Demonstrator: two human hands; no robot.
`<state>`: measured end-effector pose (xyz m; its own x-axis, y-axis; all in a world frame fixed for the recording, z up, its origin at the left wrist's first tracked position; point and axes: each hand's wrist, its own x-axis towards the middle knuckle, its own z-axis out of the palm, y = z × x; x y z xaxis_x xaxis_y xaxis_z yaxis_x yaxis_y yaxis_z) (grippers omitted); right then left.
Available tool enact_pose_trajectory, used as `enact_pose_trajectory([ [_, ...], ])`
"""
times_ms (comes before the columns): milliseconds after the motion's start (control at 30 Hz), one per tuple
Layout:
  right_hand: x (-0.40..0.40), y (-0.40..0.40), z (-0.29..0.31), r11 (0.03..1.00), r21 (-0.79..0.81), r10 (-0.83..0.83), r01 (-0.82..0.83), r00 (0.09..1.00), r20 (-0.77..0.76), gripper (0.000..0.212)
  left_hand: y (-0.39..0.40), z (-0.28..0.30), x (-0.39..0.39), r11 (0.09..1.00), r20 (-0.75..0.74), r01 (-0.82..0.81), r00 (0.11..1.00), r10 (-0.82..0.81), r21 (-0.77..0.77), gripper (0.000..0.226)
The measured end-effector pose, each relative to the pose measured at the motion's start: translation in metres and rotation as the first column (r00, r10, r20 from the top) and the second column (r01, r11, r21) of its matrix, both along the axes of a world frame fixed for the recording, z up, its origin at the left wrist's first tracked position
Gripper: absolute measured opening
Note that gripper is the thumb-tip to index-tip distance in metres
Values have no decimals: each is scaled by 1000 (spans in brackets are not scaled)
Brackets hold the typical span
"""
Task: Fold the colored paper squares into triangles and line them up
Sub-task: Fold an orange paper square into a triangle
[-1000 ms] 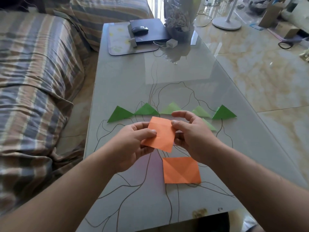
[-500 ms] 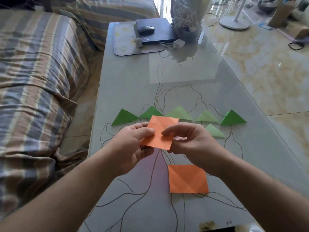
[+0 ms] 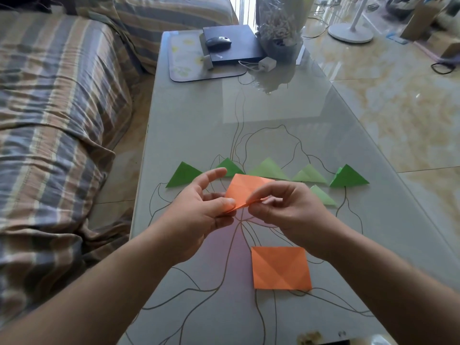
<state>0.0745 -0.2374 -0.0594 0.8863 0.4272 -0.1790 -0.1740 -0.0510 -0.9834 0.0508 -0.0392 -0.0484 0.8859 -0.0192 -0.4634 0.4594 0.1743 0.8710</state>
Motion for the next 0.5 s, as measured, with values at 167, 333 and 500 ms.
enact_pose_trajectory([
  [167,-1,0,-5,996,-90,34,-29,998,48,21,3,1,-3,995,66,51,996,-57,86,42],
  [333,-3,2,-3,998,-47,-47,48,999,18,24,-1,6,-6,990,131,107,984,-119,97,32],
  [500,-2,5,2,980,12,-197,198,978,-66,14,-6,4,-10,1000,152,14,988,-14,0,40],
])
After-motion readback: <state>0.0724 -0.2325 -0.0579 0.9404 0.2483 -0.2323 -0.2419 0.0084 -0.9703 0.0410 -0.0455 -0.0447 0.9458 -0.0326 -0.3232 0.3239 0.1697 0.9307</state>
